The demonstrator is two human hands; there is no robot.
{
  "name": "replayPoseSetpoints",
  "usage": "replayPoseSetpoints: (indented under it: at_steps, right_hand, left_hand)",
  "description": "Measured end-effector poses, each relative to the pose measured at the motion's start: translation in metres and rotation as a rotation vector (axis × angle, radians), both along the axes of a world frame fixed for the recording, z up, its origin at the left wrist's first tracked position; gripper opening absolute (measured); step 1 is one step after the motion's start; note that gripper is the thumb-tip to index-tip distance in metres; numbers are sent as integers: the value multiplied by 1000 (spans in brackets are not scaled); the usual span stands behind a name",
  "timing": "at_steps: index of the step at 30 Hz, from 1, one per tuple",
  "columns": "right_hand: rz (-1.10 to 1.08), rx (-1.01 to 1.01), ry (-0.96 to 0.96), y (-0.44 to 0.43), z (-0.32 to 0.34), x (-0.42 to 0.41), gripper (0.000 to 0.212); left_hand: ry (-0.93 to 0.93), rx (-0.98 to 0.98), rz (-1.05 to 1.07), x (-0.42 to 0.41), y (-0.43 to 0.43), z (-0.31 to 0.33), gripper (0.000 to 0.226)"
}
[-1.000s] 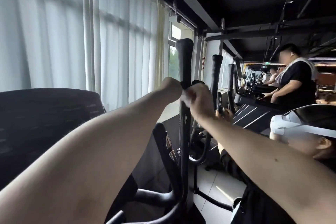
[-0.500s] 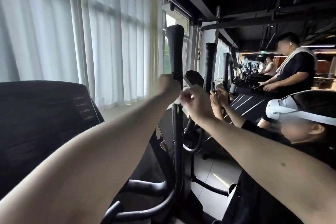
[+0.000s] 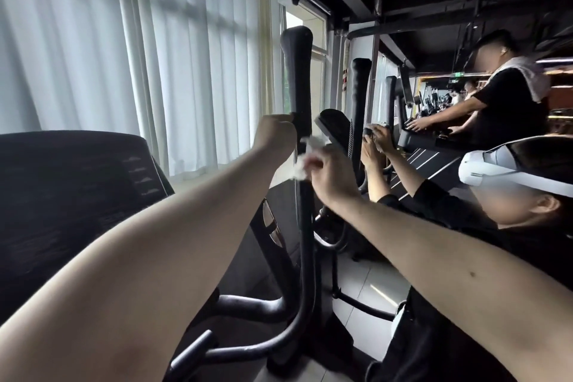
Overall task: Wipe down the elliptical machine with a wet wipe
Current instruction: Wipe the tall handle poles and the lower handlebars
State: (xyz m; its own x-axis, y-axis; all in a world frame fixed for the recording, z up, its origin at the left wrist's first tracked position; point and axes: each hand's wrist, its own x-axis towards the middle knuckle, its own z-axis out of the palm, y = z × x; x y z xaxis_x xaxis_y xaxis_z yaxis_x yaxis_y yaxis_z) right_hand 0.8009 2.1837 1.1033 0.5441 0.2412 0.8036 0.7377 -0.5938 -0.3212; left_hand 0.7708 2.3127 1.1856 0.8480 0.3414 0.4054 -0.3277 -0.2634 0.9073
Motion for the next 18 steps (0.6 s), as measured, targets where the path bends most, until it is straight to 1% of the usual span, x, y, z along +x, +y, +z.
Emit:
replayPoseSetpoints:
  at_steps: [1,3,5,6,8,11,13,15,18]
  right_hand:
    - [30,42,-11,-1,13,3,21]
    - [148,87,-6,-3,22,5,18]
    - [203,108,80,-4,9,3,19]
    - [192,83,117,-5,-1,-2,22]
    - [106,-15,104,-7,-30,-7,22]
    - [27,-45,88,-7,-54,-8,11]
    - [27,-36,76,-5,-40,-1,7]
    - [39,24,20,1,-14,3,12]
    - [-49,97,-93,15,11,15,17]
  left_hand:
    - [-6,-34,-5,3,1,0,39]
    - [-25,-104,-21,5,2,-1,42]
    - [-33,-153,-44,7,2,-2,40]
    - [-27,-164,-52,8,3,-2,37]
    - [-15,-150,-50,9,5,-3,32]
    - [-23,-110,-42,9,3,-3,44]
    - [-32,-101,-35,12,5,-4,52]
    - [-29,-119,-22,10,6,-2,48]
    - [-30,-126,-30,8,6,-1,42]
